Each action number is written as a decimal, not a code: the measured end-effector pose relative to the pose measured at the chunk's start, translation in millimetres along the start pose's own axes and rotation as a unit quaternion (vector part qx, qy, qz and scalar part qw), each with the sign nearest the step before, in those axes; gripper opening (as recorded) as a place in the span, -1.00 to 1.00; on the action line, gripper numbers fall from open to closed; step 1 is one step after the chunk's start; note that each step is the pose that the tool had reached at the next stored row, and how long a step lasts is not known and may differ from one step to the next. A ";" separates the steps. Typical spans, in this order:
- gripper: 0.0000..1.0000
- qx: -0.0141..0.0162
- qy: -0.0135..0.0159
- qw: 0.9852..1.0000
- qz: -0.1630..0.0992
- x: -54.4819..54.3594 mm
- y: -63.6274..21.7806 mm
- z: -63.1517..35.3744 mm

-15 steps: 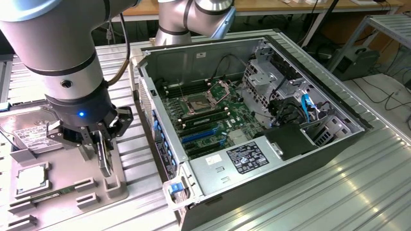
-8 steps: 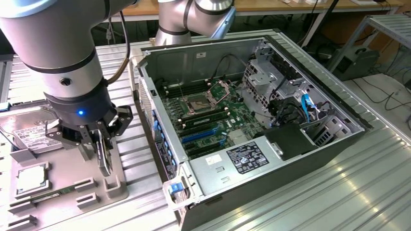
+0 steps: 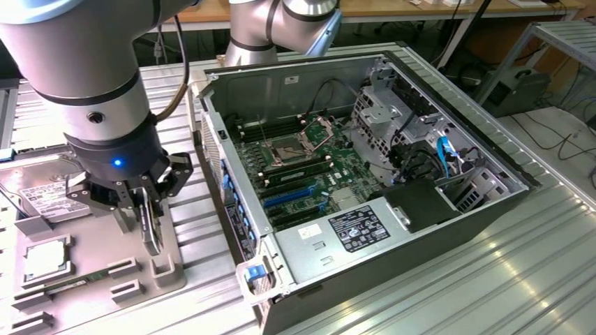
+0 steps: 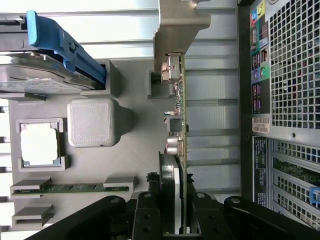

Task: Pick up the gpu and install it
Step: 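Pick up the gpu and move the gpu toward the slot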

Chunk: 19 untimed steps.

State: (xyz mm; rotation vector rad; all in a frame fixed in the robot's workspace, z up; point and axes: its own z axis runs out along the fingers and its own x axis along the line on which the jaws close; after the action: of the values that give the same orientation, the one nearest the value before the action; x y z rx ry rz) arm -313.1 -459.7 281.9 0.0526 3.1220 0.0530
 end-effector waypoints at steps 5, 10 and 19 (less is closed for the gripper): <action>-0.44 0.000 0.000 1.000 0.000 0.1 0.0 0.0; -0.44 0.000 0.000 1.000 0.000 0.0 0.1 -2.7; -0.44 0.000 0.000 1.000 0.000 -0.1 0.4 -13.1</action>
State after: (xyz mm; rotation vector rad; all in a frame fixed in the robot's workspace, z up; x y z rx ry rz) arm -313.2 -459.8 295.0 0.0528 3.1221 0.0533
